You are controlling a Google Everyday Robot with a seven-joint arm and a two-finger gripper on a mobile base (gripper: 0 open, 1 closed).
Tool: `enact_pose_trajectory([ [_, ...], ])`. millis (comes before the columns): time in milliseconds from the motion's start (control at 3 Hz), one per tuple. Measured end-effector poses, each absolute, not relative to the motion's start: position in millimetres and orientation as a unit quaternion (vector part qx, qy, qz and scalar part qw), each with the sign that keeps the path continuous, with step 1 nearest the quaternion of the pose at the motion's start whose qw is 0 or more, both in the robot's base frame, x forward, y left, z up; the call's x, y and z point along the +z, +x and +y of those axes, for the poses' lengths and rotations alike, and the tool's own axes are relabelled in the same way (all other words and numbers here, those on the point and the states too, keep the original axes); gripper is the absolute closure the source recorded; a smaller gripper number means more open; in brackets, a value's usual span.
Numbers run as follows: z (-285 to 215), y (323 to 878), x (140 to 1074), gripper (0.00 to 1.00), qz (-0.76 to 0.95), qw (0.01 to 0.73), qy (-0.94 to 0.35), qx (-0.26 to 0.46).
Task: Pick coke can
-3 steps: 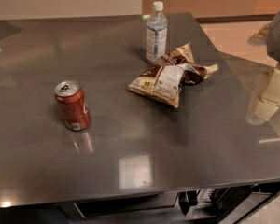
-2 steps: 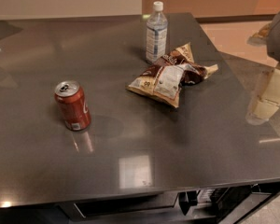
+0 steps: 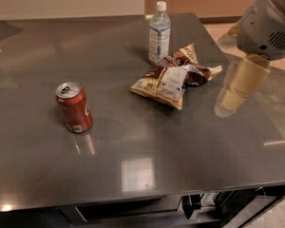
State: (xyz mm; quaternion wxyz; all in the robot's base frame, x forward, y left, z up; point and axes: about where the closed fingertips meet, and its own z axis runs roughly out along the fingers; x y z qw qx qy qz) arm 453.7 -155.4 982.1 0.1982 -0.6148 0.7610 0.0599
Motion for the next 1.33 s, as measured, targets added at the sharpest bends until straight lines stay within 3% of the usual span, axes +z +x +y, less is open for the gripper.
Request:
enact_pose_trajectory([
  [667,-57.7,467.0,985.3,0.0,0.708,0.254,-0.649,0.111],
  [1333,21.1,479.7,958.0,0.0,0.676,0.263,-0.673,0.141],
])
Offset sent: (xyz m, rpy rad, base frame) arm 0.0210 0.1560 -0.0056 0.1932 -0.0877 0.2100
